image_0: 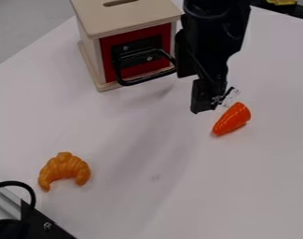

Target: Open the drawer

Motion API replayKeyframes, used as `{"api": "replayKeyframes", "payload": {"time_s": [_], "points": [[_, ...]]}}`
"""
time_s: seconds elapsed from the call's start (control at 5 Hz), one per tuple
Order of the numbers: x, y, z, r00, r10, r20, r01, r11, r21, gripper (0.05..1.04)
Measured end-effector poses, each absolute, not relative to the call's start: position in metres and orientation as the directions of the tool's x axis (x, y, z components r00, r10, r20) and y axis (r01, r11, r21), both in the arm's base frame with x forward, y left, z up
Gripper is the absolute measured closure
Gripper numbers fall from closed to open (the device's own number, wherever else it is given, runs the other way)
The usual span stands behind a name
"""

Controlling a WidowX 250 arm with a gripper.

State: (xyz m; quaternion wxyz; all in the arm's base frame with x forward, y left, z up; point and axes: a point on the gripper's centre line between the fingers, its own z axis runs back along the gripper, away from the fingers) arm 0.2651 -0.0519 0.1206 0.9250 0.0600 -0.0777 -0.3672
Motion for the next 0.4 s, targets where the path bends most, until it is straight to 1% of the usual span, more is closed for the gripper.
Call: {"api": "replayKeyframes", "payload": {"time_s": [0.2,0.4], "points": [[0.2625,-0.0513,0.1133,0.723,-0.687,0.077,0.672,0.724,0.153,0.085],[0.2665,-0.0444,0.1044,0.711,-0.702,0.044,0.694,0.71,0.125,0.086]]}}
